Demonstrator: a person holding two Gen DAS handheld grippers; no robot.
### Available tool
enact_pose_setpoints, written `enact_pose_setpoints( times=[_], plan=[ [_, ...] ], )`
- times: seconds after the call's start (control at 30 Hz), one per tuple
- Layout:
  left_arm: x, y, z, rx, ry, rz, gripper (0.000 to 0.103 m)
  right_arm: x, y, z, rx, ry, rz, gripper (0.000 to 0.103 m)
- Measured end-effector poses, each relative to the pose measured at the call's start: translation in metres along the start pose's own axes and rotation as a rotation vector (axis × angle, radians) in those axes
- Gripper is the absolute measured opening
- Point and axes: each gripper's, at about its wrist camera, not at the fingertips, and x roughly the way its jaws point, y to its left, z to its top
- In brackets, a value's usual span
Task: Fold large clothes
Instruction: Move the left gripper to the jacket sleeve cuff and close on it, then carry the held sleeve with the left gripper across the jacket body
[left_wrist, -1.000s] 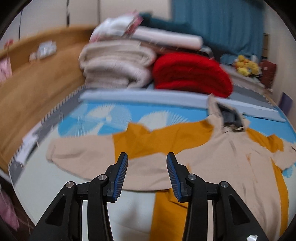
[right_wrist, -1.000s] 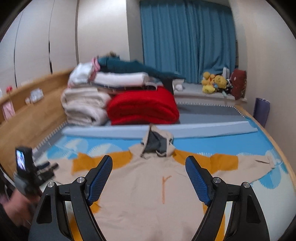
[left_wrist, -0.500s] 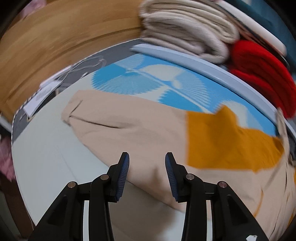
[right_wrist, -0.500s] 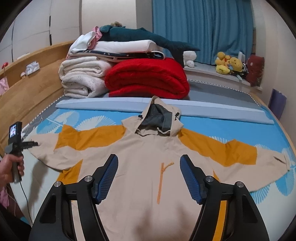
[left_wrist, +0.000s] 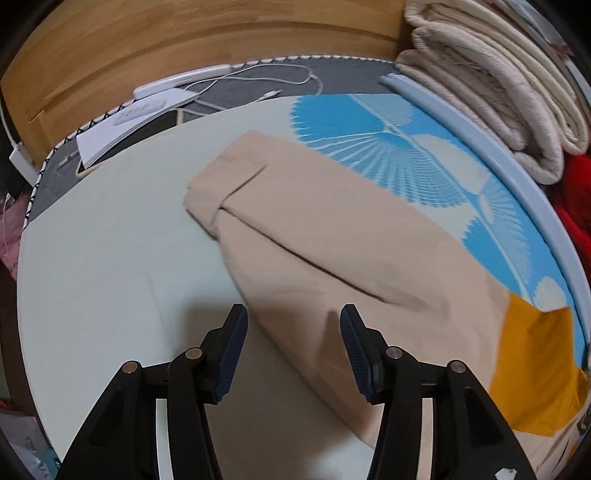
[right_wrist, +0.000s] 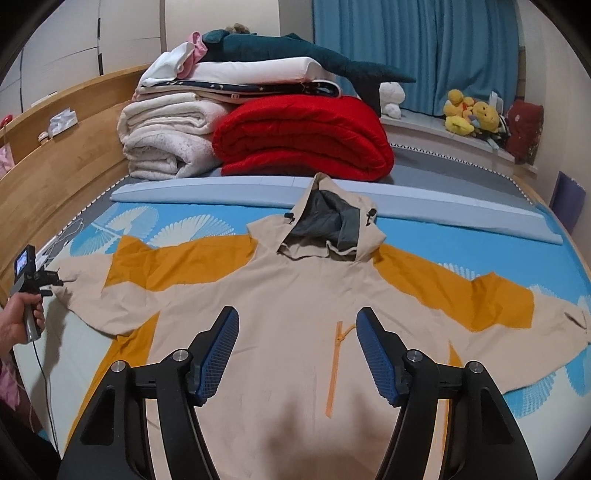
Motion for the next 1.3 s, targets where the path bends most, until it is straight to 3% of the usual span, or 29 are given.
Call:
enact_pose_setpoints(
  times=[0.27,0.37,0.4,0.43,0.47,0.57,0.73,0.87,0.93,1.03,1.13,1.2,1.3],
  plan=[
    [0.025,0.025,0.008,-0.119,0.027,-0.047,0.047,0.022,-0.002,-0.01,0.007,0.074,-0.053,0.067],
    [0.025,0.02,0.01,-0.107,0.02,-0.07,0.007,0.029,-0.009,-0.011,0.045,0.116,-0.032,0.064],
    [0.022,0.019,0.011,-0.112,0.01,-0.063,0.003,0.029,-0.01,-0.012,0.053,0.125,-0.038,0.059],
    [0.015,0.018,0.012,-0.125,-0.011,-0.062,0.001,0.03,-0.013,-0.012,0.058,0.135,-0.045,0.046],
    [0.006,0.014,0.013,-0.125,-0.037,-0.058,0.0,0.031,-0.015,-0.011,0.063,0.142,-0.046,0.036],
    [-0.032,-0.011,0.02,-0.086,-0.124,-0.076,0.0,0.03,-0.023,-0.009,0.097,0.152,-0.035,0.018],
    [-0.135,-0.095,0.01,0.113,-0.288,-0.224,0.0,0.024,-0.035,-0.003,0.145,0.155,-0.035,0.018],
    [-0.223,-0.185,-0.047,0.326,-0.328,-0.452,0.0,0.024,-0.045,-0.002,0.195,0.174,-0.016,0.02],
    [-0.256,-0.227,-0.089,0.444,-0.306,-0.557,0.0,0.024,-0.049,-0.002,0.222,0.181,-0.004,0.023],
    [-0.288,-0.286,-0.167,0.626,-0.203,-0.7,0.0,0.021,-0.055,-0.001,0.244,0.193,0.017,0.028],
    [-0.284,-0.327,-0.241,0.756,0.035,-0.81,0.012,0.02,-0.056,-0.002,0.243,0.195,0.029,0.036],
    [-0.273,-0.34,-0.271,0.811,0.201,-0.8,0.013,0.02,-0.058,-0.002,0.249,0.199,0.036,0.039],
    [-0.273,-0.326,-0.264,0.753,0.228,-0.744,0.013,0.022,-0.062,-0.001,0.273,0.204,0.041,0.041]
  ],
)
